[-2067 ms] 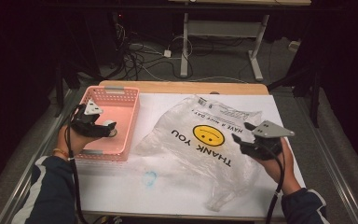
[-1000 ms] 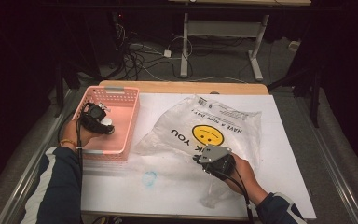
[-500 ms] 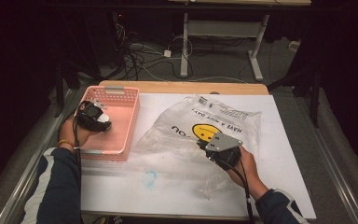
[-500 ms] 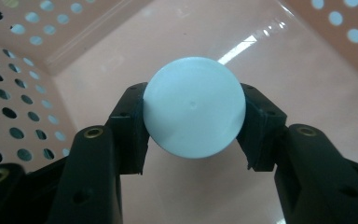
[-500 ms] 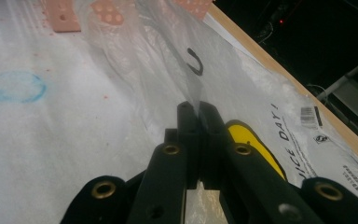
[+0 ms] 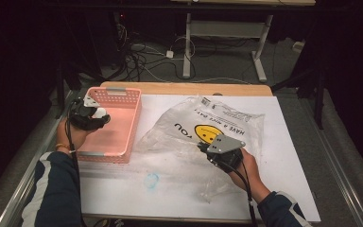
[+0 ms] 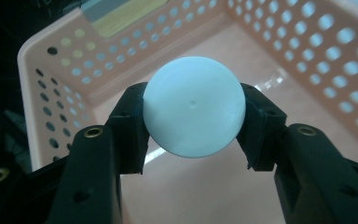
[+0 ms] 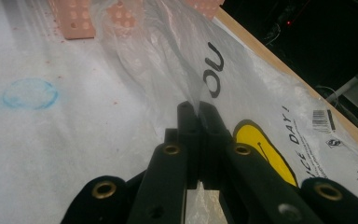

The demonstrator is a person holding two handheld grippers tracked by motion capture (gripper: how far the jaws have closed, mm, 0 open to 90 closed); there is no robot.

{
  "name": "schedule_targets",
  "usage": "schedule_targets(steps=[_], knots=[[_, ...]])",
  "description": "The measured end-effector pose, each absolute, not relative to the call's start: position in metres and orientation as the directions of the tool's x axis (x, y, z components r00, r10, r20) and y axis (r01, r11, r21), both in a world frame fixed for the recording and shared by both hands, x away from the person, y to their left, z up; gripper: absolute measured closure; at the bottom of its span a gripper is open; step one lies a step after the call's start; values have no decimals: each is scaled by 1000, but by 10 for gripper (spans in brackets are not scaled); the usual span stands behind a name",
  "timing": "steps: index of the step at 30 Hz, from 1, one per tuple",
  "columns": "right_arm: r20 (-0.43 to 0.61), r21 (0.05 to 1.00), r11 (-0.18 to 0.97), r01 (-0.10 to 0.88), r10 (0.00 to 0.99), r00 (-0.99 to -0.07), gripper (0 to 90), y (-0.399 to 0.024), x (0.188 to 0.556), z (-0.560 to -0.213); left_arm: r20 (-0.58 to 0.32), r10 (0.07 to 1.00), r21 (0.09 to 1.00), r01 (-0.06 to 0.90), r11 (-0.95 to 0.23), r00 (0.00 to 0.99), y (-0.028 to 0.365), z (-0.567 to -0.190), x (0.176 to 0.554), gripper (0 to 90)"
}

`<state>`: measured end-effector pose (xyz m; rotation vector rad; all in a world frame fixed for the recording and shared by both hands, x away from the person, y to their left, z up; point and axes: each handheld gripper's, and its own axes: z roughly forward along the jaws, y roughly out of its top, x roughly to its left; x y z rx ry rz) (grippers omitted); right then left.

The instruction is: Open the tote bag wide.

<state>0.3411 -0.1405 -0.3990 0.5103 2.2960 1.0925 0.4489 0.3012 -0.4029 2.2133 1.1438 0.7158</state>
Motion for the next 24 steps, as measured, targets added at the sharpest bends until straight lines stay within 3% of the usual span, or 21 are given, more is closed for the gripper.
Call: schedule_targets(steps=[8,24], knots=[[-299,813,573,106,566,-769,900,-144,343,-389,206,824,765,438,-472,527,288,-389,425,483],[-312,861,504,65,625,-716,900,-142,349,-364,242,745,842,247,-480,622,251,-363,365,483]])
